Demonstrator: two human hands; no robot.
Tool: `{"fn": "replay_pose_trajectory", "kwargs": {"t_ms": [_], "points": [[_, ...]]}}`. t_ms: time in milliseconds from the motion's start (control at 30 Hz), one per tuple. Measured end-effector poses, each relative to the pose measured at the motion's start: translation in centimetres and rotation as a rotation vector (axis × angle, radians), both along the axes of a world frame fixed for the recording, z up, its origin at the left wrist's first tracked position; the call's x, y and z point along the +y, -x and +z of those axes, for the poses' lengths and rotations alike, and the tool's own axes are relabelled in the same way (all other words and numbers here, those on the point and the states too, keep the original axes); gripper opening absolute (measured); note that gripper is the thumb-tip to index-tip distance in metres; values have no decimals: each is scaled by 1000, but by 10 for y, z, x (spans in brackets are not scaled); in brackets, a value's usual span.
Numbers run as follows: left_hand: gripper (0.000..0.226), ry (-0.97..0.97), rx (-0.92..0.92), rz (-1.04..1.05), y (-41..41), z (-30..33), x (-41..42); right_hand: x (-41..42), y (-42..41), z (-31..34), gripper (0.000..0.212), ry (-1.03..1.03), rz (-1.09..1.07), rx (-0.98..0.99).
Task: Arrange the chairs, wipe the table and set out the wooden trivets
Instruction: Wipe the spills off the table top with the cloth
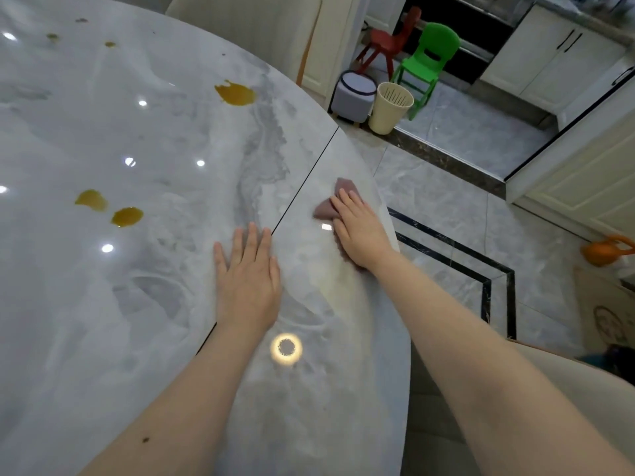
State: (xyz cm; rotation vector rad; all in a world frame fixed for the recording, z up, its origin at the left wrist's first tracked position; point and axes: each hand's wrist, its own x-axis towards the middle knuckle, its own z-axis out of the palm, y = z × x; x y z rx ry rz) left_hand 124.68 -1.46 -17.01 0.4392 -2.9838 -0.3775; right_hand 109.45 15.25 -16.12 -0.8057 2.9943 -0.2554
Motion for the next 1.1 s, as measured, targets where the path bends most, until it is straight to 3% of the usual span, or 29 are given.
{"fn": "replay_pose_trajectory", "kwargs": {"t_ms": [67, 133, 200, 300, 400, 567, 667, 767, 833, 933, 1033, 1100], "points": [[64, -14, 8, 4, 0, 0, 0, -24, -5, -2, 49, 7, 30, 28], [64, -20, 19, 5, 0, 0, -1, -29, -34, -3, 52, 16, 213, 48], [63, -16, 25, 10, 0, -1, -2, -9, -75, -1, 53, 5, 417, 12], [61, -9, 17, 8, 0, -2, -1, 38, -90, 8, 51, -11, 533, -53], [62, -12, 5, 3, 1, -2, -1, 45, -49, 6, 53, -10, 358, -39], [64, -14, 11, -13, 0, -4, -3, -17, -20, -2, 51, 5, 3, 13], [62, -26, 20, -16, -1, -3, -3, -25, -72, -3, 58, 21, 166, 46], [53, -53, 21, -15, 0, -2, -2, 16, -138, 1, 54, -13, 400, -15], [50, -126, 37, -3, -1, 0, -4, 53, -144, 10, 53, -33, 438, -37], [51, -318, 107, -37, -2, 2, -8, 75, -107, 14, 55, -43, 204, -16], [60, -498, 164, -88, -5, 4, -10, 34, -81, 8, 53, -54, -86, -3], [60, -563, 204, -84, -9, 7, -12, -6, -89, 6, 53, -46, -77, 5]]}}
